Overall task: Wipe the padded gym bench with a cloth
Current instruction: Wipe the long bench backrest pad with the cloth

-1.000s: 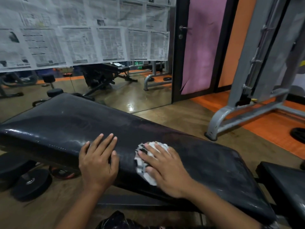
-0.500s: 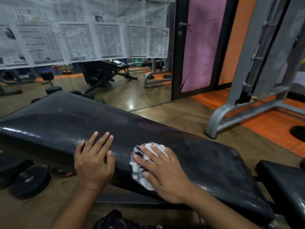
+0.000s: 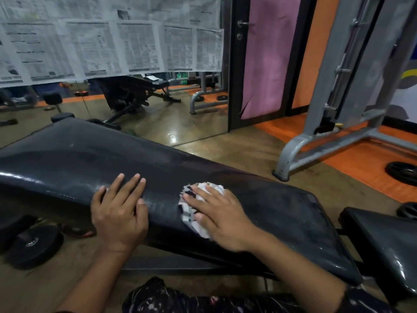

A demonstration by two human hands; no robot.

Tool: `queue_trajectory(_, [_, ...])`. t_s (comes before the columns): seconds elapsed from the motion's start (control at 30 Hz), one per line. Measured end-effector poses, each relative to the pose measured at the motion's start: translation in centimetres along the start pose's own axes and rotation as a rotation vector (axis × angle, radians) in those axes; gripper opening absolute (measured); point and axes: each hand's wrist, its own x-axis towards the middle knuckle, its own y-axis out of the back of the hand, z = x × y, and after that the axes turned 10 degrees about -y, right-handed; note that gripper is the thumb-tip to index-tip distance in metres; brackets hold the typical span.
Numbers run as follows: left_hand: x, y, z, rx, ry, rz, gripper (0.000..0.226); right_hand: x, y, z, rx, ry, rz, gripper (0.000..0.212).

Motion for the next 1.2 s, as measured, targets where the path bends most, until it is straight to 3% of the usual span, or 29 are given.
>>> queue_trajectory(0.1, [-0.1,0.1,0.1,0.013,0.011,-0.011,0.041,2.2,0.1,3.6,-0.027,-0.129,0.063,0.061])
queue_trajectory(0.23, [0.0,0.2,0.3,0.006,0.025,-0.035,0.041,7.0,0.1,2.5,-0.042,-0.421,0.014,0.049])
queue_trajectory(0.3, [-0.1,0.1,0.2,0.004,0.026,-0.039,0.041,6.7,-0.2,-0.1,-0.046,-0.376,0.02,0.047])
queue_trajectory(0.47, [-0.2,-0.1,0.1,0.007,0.018,-0.011,0.039,-1.1,-0.6,-1.2,-0.025,-0.036,0.038,0.057])
queue_trajectory(0.53, [-0.1,-0.2,0.2,0.009,0.02,-0.009,0.039,0.0,0.0,1.4,-0.054,-0.084,0.039,0.059])
queue_trajectory(0.7, [-0.1,-0.1,0.1,0.017,-0.009,-0.041,0.041,8.3,1.1,4.3,-0.082,-0.439,0.006,0.05])
queue_trajectory(0.77, [-0.2,0.0,0.1,0.013,-0.017,-0.053,0.043,8.6,0.8,2.4,-0.125,-0.408,0.024,0.049])
queue_trajectory(0.9, [-0.2,-0.2,-0.1,0.011,-0.036,-0.041,0.042,2.5,-0.2,-0.7,-0.072,-0.172,0.001,0.05])
queue_trajectory(1.0, [-0.3,-0.2,-0.2,0.016,-0.04,-0.033,0.042,0.6,0.0,1.4,-0.056,-0.078,0.039,0.062])
queue_trajectory(1.2, [-0.1,-0.2,0.2,0.017,-0.004,-0.04,0.042,9.2,1.5,6.7,-0.036,-0.481,-0.001,0.049])
